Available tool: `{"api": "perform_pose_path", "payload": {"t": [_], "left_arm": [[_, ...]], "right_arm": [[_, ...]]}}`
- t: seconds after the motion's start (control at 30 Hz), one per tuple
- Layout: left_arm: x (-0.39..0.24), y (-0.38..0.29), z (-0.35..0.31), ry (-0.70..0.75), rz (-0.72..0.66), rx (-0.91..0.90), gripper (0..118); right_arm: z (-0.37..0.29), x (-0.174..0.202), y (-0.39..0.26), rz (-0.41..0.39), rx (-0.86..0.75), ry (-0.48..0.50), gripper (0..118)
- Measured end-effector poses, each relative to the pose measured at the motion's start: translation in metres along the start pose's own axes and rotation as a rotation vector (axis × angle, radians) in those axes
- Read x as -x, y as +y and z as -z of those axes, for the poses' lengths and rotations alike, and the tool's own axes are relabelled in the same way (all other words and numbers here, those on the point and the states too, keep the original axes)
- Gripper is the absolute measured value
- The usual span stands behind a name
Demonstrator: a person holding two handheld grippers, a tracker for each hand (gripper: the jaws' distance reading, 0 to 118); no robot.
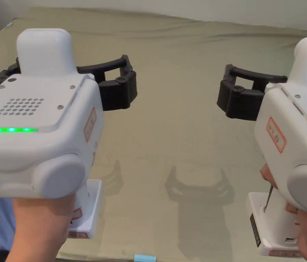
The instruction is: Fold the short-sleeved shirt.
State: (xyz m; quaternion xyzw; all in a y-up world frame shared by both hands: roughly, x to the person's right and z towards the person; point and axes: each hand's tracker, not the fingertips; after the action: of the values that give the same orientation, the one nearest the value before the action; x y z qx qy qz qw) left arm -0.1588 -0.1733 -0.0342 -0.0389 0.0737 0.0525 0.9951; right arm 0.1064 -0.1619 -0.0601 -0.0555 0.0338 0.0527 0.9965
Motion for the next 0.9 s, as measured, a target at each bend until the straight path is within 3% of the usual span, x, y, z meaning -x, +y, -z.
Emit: {"api": "perform_pose_path", "payload": {"t": [0.1, 0.2, 0.27, 0.3, 0.33, 0.4, 0.43, 0.47, 0.5, 0.57, 0.6, 0.67, 0.73, 0.77, 0.8, 0.83, 0.87, 0.9], "left_arm": [[-0.001, 0.001, -0.005, 0.041, 0.079, -0.043, 117], [-0.009, -0.004, 0.0, 0.049, 0.314, -0.072, 117], [-0.023, -0.016, 0.003, 0.096, 0.625, -0.136, 117], [-0.03, -0.028, 0.003, 0.122, 0.844, -0.187, 117], [-0.036, -0.048, 0.003, 0.144, 1.104, -0.261, 117], [-0.038, -0.09, 0.007, 0.215, 1.636, -0.449, 117], [-0.037, -0.109, 0.013, 0.295, 1.839, -0.551, 117], [-0.036, -0.117, 0.015, 0.321, 1.897, -0.612, 117], [-0.036, -0.12, 0.013, 0.28, 1.805, -0.601, 117], [-0.047, -0.1, 0.004, 0.193, 1.38, -0.395, 117], [-0.049, -0.083, 0.003, 0.183, 1.139, -0.301, 117], [-0.04, -0.046, 0.003, 0.104, 0.621, -0.099, 117], [-0.001, -0.009, 0.01, -0.127, -0.033, 0.091, 117], [0.022, -0.004, 0.016, -0.253, -0.326, 0.13, 117], [0.038, -0.01, 0.024, -0.338, -0.584, 0.155, 117], [0.043, -0.015, 0.028, -0.317, -0.637, 0.166, 117], [0.041, -0.017, 0.027, -0.284, -0.63, 0.166, 117], [0.038, -0.015, 0.022, -0.235, -0.513, 0.139, 118]], "right_arm": [[0.002, 0.004, -0.003, -0.176, 0.012, -0.01, 118], [0.003, 0.015, -0.009, -0.379, 0.008, -0.017, 118], [0.0, 0.026, -0.018, -0.627, -0.066, -0.034, 118], [-0.002, 0.033, -0.026, -0.799, -0.131, -0.073, 118], [-0.002, 0.039, -0.039, -1.002, -0.214, -0.138, 118], [0.004, 0.04, -0.062, -1.329, -0.351, -0.263, 118], [0.008, 0.04, -0.072, -1.446, -0.426, -0.294, 118], [0.01, 0.038, -0.076, -1.479, -0.46, -0.295, 118], [0.01, 0.04, -0.073, -1.409, -0.422, -0.269, 118], [0.007, 0.042, -0.056, -1.12, -0.294, -0.192, 118], [0.006, 0.039, -0.045, -0.908, -0.228, -0.145, 118], [0.004, 0.025, -0.015, -0.392, -0.046, 0.0, 118], [0.009, -0.006, -0.004, 0.169, 0.116, 0.205, 118], [0.012, -0.017, -0.008, 0.349, 0.15, 0.258, 118], [0.014, -0.026, -0.013, 0.473, 0.154, 0.298, 118], [0.014, -0.028, -0.017, 0.49, 0.136, 0.312, 118], [0.012, -0.027, -0.018, 0.444, 0.113, 0.317, 118], [0.006, -0.023, -0.019, 0.3, 0.059, 0.29, 118]]}}
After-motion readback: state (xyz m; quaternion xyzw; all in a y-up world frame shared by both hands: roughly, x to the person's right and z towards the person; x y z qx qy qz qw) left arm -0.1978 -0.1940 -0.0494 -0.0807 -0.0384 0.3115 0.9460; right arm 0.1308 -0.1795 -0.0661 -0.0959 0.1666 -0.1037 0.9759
